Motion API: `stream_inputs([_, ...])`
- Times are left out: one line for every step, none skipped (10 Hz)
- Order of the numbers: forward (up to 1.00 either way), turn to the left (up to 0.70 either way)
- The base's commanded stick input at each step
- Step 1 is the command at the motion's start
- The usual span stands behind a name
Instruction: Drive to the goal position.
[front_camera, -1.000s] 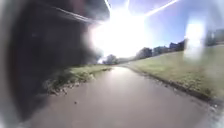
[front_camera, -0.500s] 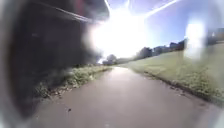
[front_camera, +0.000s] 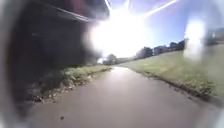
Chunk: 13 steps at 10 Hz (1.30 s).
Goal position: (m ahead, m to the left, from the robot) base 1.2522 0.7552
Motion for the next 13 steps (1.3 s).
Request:
stream_inputs([0.45, 0.00])
stream_inputs([0.45, 0.00])
stream_inputs([0.45, 0.00])
stream_inputs([0.45, 0.00])
stream_inputs([0.45, 0.00])
stream_inputs([0.45, 0.00])
stream_inputs([0.45, 0.00])
stream_inputs([0.45, 0.00])
stream_inputs([0.45, 0.00])
stream_inputs([0.45, 0.00])
stream_inputs([0.45, 0.00])
stream_inputs([0.45, 0.00])
stream_inputs([0.45, 0.00])
